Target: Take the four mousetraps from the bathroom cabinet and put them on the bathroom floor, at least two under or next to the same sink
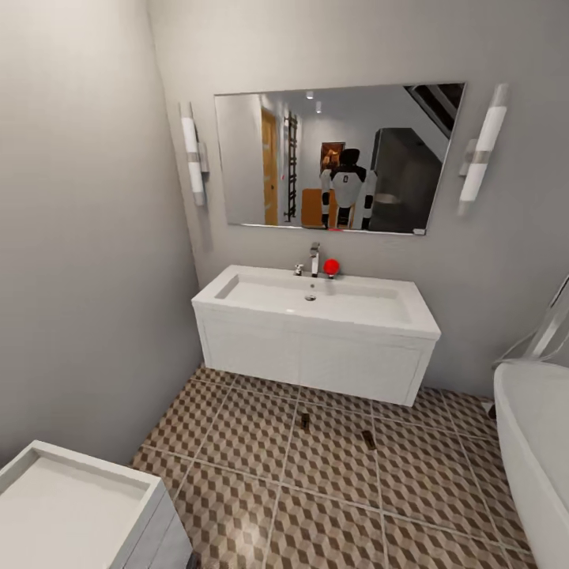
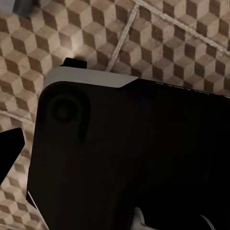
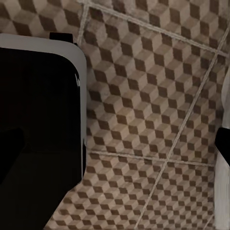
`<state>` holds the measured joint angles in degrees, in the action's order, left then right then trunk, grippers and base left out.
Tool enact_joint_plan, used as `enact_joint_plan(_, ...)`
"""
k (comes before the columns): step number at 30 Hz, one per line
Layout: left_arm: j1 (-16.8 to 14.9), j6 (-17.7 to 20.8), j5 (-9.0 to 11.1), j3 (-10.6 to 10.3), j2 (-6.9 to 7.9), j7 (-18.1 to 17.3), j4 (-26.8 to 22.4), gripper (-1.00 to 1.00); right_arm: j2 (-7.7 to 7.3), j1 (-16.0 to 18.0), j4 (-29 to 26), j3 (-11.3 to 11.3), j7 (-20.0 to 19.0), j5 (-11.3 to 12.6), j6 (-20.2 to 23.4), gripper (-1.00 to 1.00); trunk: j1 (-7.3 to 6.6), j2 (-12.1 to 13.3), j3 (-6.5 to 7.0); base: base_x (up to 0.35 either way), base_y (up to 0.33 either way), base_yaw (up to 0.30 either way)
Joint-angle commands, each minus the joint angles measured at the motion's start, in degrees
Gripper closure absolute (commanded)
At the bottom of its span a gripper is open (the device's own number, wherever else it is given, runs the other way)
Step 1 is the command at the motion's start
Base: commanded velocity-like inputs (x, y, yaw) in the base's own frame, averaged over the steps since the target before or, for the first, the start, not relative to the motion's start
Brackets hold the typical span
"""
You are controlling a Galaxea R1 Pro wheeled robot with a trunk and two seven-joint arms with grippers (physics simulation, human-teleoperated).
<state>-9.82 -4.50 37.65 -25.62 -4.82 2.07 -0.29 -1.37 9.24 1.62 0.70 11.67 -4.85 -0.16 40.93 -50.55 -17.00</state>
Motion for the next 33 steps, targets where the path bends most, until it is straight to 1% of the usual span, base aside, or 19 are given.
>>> enact_joint_plan(1, 0.0, -0.2, 0.3, -0.5, -0.02, 0.2, 0.0, -1.00, 0.04, 0.1, 0.1, 0.1, 0.2, -0.6, 0.0, -1.00, 0.00, 0.0, -0.07, 0.000, 0.000, 0.274)
enact_joint_plan(9, 0.0, -0.2, 0.3, -0.5, -0.02, 0.2, 0.0, -1.00, 0.25, 0.1, 0.1, 0.1, 0.2, -1.6, 0.0, -1.00, 0.00, 0.0, -0.06, 0.000, 0.000, 0.275)
enact_joint_plan(16, 0.0, -0.2, 0.3, -0.5, -0.01, 0.2, 0.0, -1.00, 0.30, 0.1, 0.1, 0.1, 0.2, -3.5, 0.1, -1.00, 0.00, 0.0, -0.06, 0.000, 0.000, 0.277)
enact_joint_plan(21, 0.0, -0.2, 0.4, -0.5, -0.01, 0.3, 0.0, -1.00, 0.31, 0.1, 0.1, 0.1, 0.2, -4.3, 0.0, -1.00, 0.00, 0.0, -0.06, 0.000, 0.000, 0.279)
enact_joint_plan(33, 0.0, -0.9, 0.8, -0.5, -0.01, 0.3, 0.0, -1.00, 0.36, 0.1, 0.1, 0.0, 0.2, -4.8, 0.1, -1.00, 0.00, 0.0, -0.06, 0.000, 0.000, 0.281)
